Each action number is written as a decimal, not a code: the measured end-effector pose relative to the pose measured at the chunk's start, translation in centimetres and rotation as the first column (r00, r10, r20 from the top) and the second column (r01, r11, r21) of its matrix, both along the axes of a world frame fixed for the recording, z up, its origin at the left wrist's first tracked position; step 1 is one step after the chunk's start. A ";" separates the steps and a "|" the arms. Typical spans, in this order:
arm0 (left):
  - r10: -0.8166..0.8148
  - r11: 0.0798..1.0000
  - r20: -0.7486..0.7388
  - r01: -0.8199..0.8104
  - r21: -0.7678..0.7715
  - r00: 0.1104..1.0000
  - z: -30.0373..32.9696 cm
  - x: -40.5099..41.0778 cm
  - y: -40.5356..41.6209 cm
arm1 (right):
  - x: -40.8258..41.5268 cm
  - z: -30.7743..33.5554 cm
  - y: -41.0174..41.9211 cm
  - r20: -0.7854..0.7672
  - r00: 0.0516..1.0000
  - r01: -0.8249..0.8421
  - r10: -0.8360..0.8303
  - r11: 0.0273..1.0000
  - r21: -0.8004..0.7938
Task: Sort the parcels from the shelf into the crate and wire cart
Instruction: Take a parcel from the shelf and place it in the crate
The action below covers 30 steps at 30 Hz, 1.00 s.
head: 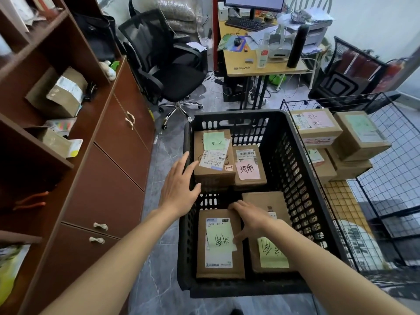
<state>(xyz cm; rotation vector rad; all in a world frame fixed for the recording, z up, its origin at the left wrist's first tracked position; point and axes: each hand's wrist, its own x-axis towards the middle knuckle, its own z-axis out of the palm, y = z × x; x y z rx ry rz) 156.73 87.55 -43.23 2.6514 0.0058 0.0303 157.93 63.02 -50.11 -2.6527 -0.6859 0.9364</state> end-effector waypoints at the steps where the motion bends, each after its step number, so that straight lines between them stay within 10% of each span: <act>1: 0.000 1.000 -0.002 0.000 -0.003 1.000 0.0 0.0 0.0 | 0.0 0.0 0.0 0.003 1.000 -0.001 0.001 1.000 -0.001; 17: -0.006 1.000 -0.004 0.006 0.016 1.000 0.0 0.0 0.1 | 0.5 0.7 0.0 0.066 0.986 0.144 -0.155 0.978 0.149; 30: -0.018 0.994 -0.015 0.019 0.112 1.000 0.0 -0.1 0.2 | 0.9 -0.1 -3.8 0.063 0.990 0.130 -0.123 0.984 -0.119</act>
